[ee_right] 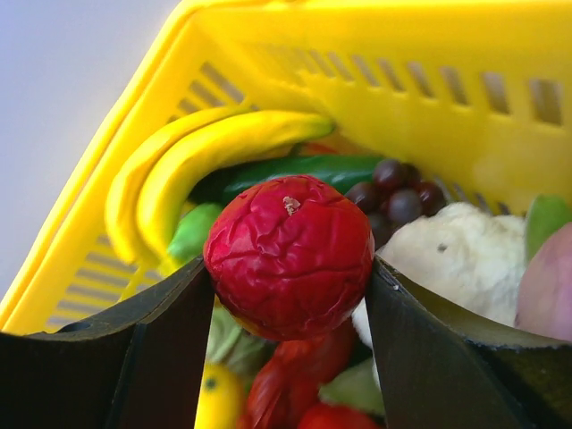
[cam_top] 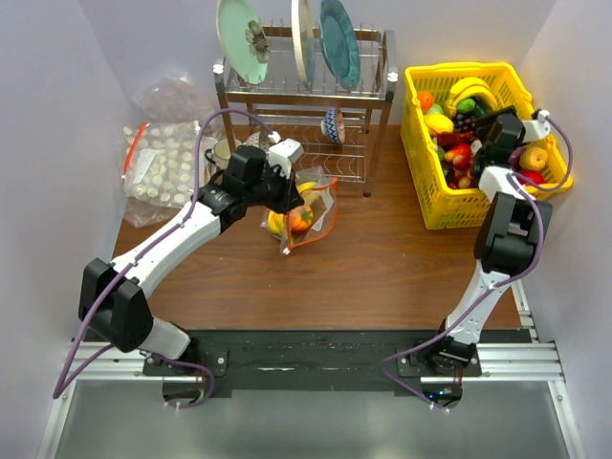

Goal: Place the food in the zip-top bag and seal the zipper
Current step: Pick up the fake fruit from the bin, then place the fake fruit in the zipper food storage bag.

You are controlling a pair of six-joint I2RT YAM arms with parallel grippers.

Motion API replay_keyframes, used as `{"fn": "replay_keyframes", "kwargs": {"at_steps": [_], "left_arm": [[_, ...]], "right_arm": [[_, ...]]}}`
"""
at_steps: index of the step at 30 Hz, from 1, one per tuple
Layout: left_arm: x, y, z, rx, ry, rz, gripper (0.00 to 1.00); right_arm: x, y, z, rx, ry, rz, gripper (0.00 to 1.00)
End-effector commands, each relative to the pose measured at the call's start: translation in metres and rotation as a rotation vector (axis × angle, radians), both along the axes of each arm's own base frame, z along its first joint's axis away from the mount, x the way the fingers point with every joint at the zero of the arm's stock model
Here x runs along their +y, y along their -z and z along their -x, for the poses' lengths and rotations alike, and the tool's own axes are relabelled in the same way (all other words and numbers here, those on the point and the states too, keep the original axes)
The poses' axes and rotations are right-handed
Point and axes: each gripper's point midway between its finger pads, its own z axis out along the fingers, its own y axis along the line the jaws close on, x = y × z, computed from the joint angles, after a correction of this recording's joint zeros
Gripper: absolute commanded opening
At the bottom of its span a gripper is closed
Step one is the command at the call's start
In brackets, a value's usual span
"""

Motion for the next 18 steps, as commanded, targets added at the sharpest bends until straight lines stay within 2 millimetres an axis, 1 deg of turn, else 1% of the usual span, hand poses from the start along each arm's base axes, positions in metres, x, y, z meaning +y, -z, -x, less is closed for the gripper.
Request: {"fn": "replay_keyframes", "kwargs": {"at_steps": [1,2,3,4,5,6,7,8,9,10,11,12,13,14,15,16,18], "left_arm": [[-0.001,-0.015,0.0,-0.032,-0.001,0.048,0.0],[-0.001,-0.016,0.0,-0.035,-0.001,0.049,0.0],[-0.001,-0.017,0.0,-0.036,-0.002,0.052,0.0],[-0.001,-0.017,0.0,-0.035,-0.001,0.052,0.0],[-0.001,-0.016,0.0,-0.034,-0.002,0.05,0.0],[-0.001,-0.016,0.0,-0.034,-0.002,0.05,0.0],[0.0,-0.016,0.001,-0.034,-0.003,0.05,0.0],[0.0,-0.017,0.001,-0.037,-0.004,0.049,0.0],[0.0,-0.017,0.001,-0.038,-0.003,0.05,0.0],[0.0,-0.016,0.001,-0.036,-0.003,0.049,0.0],[0.0,-0.017,0.001,-0.037,-0.005,0.05,0.0],[0.0,-0.017,0.002,-0.037,-0.003,0.051,0.0],[0.0,-0.017,0.002,-0.037,-0.001,0.055,0.0],[0.0,-0.017,0.002,-0.037,-0.001,0.055,0.0],[0.0,-0.017,0.002,-0.038,-0.003,0.054,0.0],[0.0,-0.018,0.002,-0.039,-0.003,0.055,0.0],[0.0,-0.016,0.002,-0.036,-0.004,0.052,0.0]], "right_arm": [[0.034,-0.067,0.016,-0.109,-0.086,0.125,0.58],[0.039,-0.067,0.019,-0.102,-0.099,0.138,0.58],[0.045,-0.083,0.026,-0.126,-0.11,0.147,0.58],[0.05,-0.078,0.03,-0.113,-0.126,0.149,0.58],[0.061,-0.083,0.033,-0.11,-0.161,0.176,0.58],[0.067,-0.094,0.04,-0.118,-0.176,0.189,0.58],[0.075,-0.089,0.046,-0.104,-0.196,0.197,0.57],[0.086,-0.09,0.049,-0.1,-0.232,0.22,0.57],[0.092,-0.093,0.054,-0.105,-0.246,0.233,0.57],[0.098,-0.099,0.065,-0.108,-0.258,0.262,0.57],[0.11,-0.101,0.069,-0.109,-0.291,0.279,0.57],[0.117,-0.105,0.075,-0.111,-0.314,0.296,0.56],[0.123,-0.112,0.085,-0.115,-0.336,0.33,0.56],[0.132,-0.118,0.09,-0.123,-0.366,0.346,0.55],[0.144,-0.117,0.095,-0.114,-0.421,0.353,0.54],[0.149,-0.126,0.107,-0.127,-0.435,0.379,0.54],[0.17,-0.13,0.118,-0.131,-0.52,0.397,0.52]]}}
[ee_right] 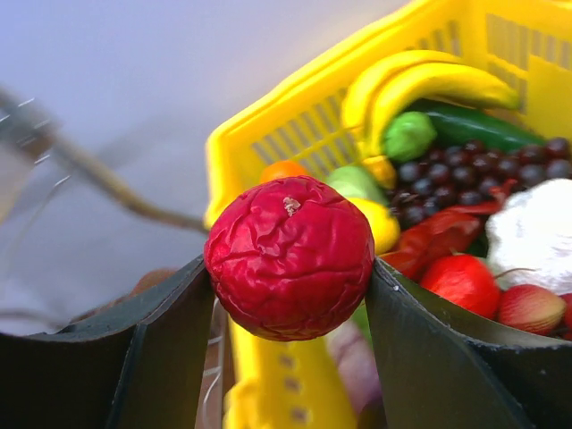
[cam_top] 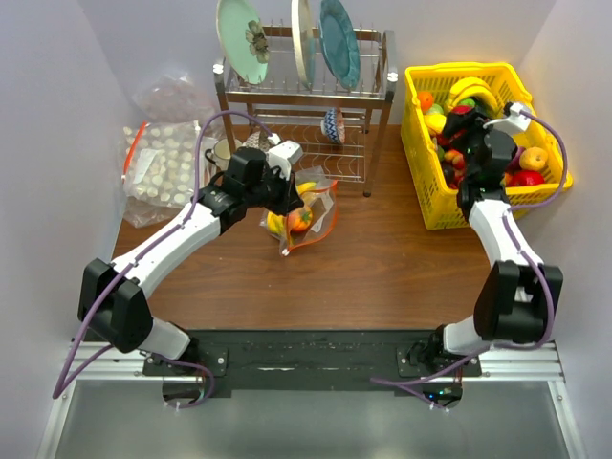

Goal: Place the food in the zip-top bag and seal the zipper
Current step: Place the fake fruit in the zipper food storage bag.

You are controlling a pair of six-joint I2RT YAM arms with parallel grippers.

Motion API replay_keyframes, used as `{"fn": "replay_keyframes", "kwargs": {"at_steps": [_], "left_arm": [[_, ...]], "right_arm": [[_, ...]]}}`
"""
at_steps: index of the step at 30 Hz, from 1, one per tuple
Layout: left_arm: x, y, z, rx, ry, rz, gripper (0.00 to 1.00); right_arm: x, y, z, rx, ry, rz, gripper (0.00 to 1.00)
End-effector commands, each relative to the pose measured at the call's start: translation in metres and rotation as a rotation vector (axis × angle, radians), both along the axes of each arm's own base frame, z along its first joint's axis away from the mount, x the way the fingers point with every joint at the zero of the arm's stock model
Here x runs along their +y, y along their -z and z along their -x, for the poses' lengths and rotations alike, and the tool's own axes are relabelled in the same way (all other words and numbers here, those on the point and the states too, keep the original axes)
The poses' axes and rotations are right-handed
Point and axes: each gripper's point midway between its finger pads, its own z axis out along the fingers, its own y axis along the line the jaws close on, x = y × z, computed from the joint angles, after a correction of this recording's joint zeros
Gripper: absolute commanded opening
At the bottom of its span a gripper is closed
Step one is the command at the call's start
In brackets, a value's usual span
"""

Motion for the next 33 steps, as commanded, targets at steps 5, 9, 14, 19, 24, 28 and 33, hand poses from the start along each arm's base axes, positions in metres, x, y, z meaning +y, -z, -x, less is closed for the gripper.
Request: {"fn": "replay_keyframes", "kwargs": {"at_steps": [5,9,14,19,24,28,33], "left_arm": [[0.0,-0.023,0.0,-0.054,-0.002,0.052,0.0],[0.001,-0.025,0.0,-0.059,-0.004,0.053,0.0],[0.001,-0.025,-0.001,-0.061,-0.006,0.048,0.0],[0.001,-0.026,-0.003,-0.068,-0.012,0.047,0.0],[-0.001,-0.034,-0.006,-0.074,-0.015,0.052,0.0],[-0.005,-0.041,-0.007,-0.083,-0.016,0.057,0.0],[-0.007,-0.044,-0.006,-0.079,-0.015,0.05,0.0]], "right_arm": [[0.085,-0.052,0.065,-0.071,-0.325,0.182,0.52],[0.119,-0.045,0.095,-0.06,-0.472,0.166,0.52],[0.18,-0.026,0.14,-0.025,-0.73,0.157,0.51],[0.216,0.003,0.185,0.033,-0.901,0.157,0.49],[0.252,0.027,0.213,0.077,-1.046,0.137,0.49],[0.289,0.036,0.229,0.082,-1.136,0.14,0.49],[0.323,0.046,0.229,0.088,-1.195,0.139,0.49]]}}
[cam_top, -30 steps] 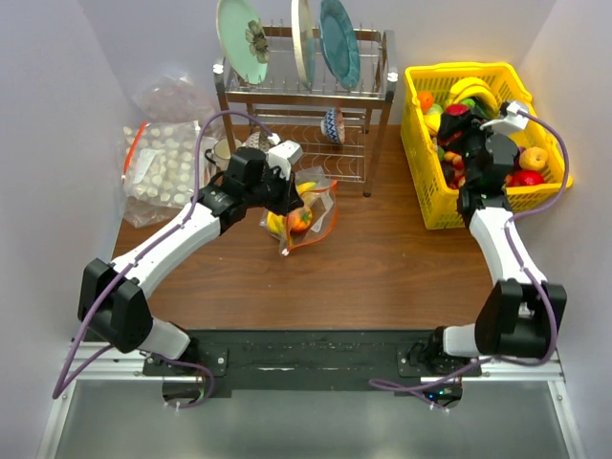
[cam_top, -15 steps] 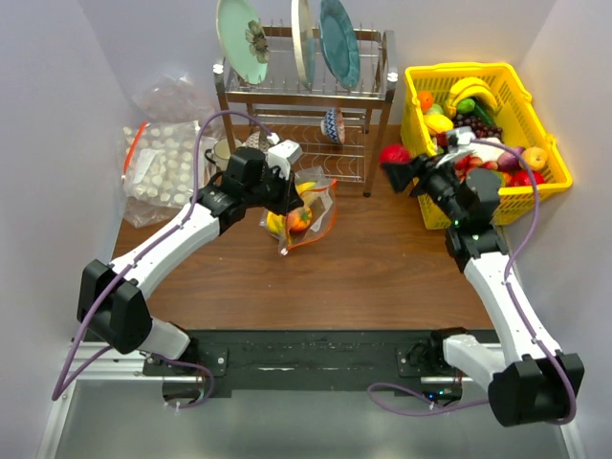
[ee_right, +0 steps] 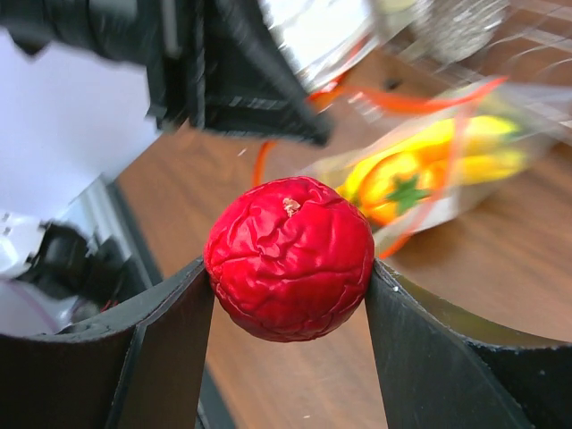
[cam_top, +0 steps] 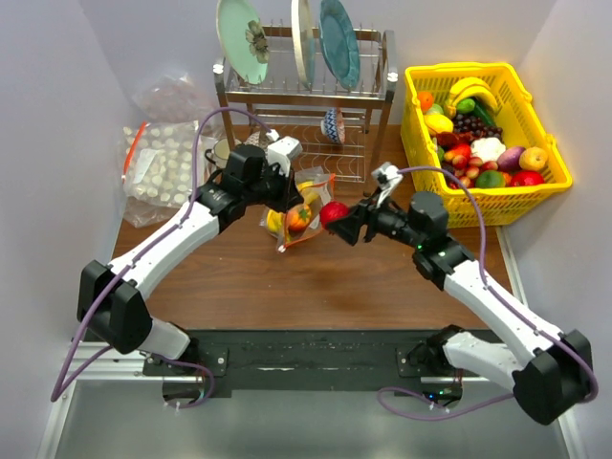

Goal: Place the food in the zip-top bag and seal the zipper
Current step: Place the fake fruit in the zipper food storage bag.

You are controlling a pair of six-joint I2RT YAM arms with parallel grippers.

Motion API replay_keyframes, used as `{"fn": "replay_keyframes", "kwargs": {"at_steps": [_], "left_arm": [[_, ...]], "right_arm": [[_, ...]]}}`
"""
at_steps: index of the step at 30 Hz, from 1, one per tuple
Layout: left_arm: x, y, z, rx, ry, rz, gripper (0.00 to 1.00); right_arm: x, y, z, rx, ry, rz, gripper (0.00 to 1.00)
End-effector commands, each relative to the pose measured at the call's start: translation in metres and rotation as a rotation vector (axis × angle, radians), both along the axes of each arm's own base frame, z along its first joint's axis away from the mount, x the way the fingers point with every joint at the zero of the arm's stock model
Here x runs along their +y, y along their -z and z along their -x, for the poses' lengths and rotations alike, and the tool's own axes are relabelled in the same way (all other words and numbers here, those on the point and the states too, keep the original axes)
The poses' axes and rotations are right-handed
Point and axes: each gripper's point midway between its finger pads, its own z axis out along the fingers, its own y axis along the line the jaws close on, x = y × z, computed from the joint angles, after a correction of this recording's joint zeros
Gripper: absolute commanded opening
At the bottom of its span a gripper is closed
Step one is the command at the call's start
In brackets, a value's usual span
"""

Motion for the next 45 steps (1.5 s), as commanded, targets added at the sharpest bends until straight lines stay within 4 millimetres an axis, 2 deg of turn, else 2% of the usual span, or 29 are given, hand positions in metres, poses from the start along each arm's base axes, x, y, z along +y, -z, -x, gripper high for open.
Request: {"fn": "replay_keyframes", "kwargs": {"at_steps": [1,7,9,12,14,21,24,27,28,29,31,35,37,38,43,44,45], "left_arm": [[-0.006,-0.035,-0.005,-0.068,-0.006,0.044,0.0],[-0.011,-0.053,0.0,-0.082,0.006,0.054,0.0],[-0.01,-0.058,0.001,-0.09,0.005,0.054,0.0],[-0.008,-0.059,0.002,-0.091,-0.001,0.046,0.0],[-0.008,-0.061,0.003,-0.093,-0.001,0.048,0.0],[-0.007,-0.068,0.007,-0.103,0.006,0.058,0.0],[-0.007,-0.069,0.007,-0.104,0.01,0.062,0.0],[-0.009,-0.073,0.009,-0.106,0.023,0.073,0.0],[-0.009,-0.073,0.009,-0.107,0.023,0.073,0.0],[-0.009,-0.074,0.008,-0.11,0.022,0.074,0.0],[-0.008,-0.074,0.007,-0.114,0.016,0.068,0.0],[-0.006,-0.069,0.005,-0.112,0.007,0.051,0.0],[-0.007,-0.065,0.004,-0.108,0.007,0.046,0.0],[-0.007,-0.065,0.004,-0.107,0.006,0.045,0.0],[-0.006,-0.061,0.002,-0.108,0.001,0.037,0.0],[-0.005,-0.061,0.002,-0.112,-0.005,0.033,0.0],[-0.004,-0.059,0.001,-0.113,-0.008,0.026,0.0]], "right_arm": [[0.026,-0.007,-0.002,-0.046,-0.032,-0.027,0.49],[0.048,0.002,-0.019,-0.041,-0.043,0.006,0.47],[0.052,-0.002,-0.028,-0.049,-0.034,0.002,0.46],[0.05,-0.005,-0.044,-0.046,0.035,0.015,0.46],[0.049,0.007,-0.052,-0.016,0.068,0.046,0.46],[0.043,0.021,-0.072,0.032,0.163,0.083,0.47],[0.043,0.026,-0.075,0.052,0.173,0.108,0.55],[0.043,0.027,-0.075,0.055,0.17,0.113,0.7],[0.044,0.027,-0.074,0.053,0.166,0.117,0.78],[0.042,0.026,-0.074,0.058,0.168,0.124,0.81],[0.041,0.018,-0.073,0.046,0.169,0.132,0.88],[0.034,0.001,-0.067,0.028,0.172,0.148,0.91],[0.027,-0.015,-0.069,-0.007,0.205,0.152,0.91],[0.021,-0.009,-0.064,0.023,0.214,0.185,0.9],[-0.016,-0.036,-0.069,-0.032,0.374,0.252,0.89],[-0.025,-0.04,-0.065,-0.036,0.399,0.267,0.89],[-0.033,-0.051,-0.066,-0.056,0.434,0.277,0.89]]}}
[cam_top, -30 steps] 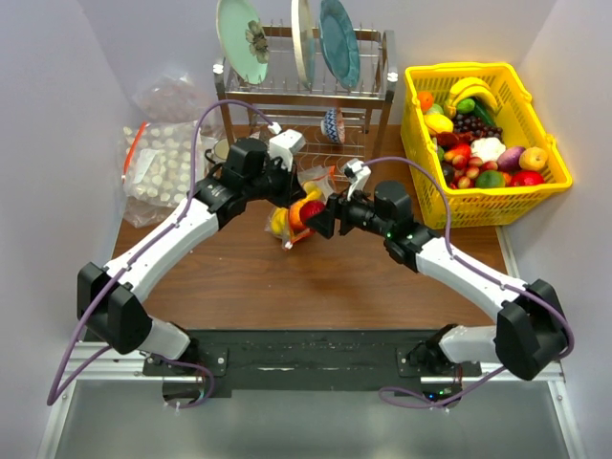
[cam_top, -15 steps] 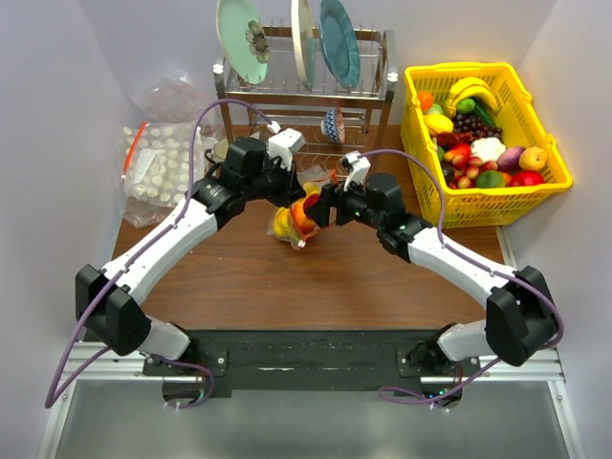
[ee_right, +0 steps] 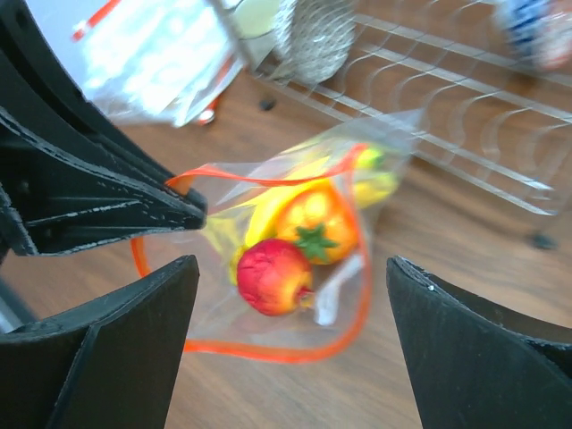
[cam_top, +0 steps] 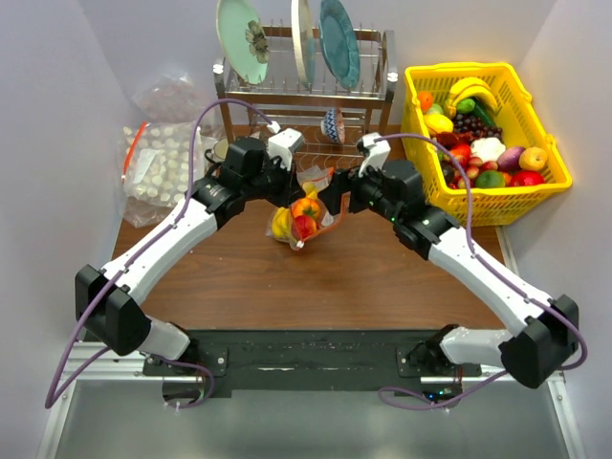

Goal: Place the food in the zip-top bag and seal the zipper
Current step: Place the fake fruit in the zipper food storage bag, then pick up the fake fruit from the bin.

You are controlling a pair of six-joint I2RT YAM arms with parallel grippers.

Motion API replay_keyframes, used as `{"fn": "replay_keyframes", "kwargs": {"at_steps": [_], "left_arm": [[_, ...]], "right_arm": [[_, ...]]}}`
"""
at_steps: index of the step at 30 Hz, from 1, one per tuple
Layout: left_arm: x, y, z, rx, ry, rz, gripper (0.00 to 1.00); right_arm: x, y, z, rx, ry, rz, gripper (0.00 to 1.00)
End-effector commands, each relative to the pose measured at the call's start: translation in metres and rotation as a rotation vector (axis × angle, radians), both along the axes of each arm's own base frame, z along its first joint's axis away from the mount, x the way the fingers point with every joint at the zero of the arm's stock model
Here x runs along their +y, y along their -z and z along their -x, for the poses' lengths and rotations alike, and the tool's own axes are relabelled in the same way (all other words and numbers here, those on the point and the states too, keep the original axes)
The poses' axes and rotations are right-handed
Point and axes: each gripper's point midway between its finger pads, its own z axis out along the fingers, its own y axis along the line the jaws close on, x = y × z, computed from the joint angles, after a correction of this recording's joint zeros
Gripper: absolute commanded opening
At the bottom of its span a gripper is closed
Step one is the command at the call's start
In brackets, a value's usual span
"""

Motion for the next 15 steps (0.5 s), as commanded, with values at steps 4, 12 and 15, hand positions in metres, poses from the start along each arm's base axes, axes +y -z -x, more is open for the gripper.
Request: {"fn": "replay_keyframes", "kwargs": {"at_steps": [4,12,15], "left_arm": [[0.001,-0.027,-0.004,-0.092,-0.006,0.024,0.0],[0.001,-0.022,-0.004,-0.098,-0.005,0.018,0.0],[0.001,-0.021,-0.003,-0.1,-0.001,0.022,0.0]], "right_arm": [[-0.076,-0.059,-0.002,-0.103,0.286,0.142,0.89],[-0.15,-0.093,-0.007,-0.086,0.522,0.202,0.88],[-0.181,-0.099,-0.014,-0.076,0.643,0.199,0.88]]}}
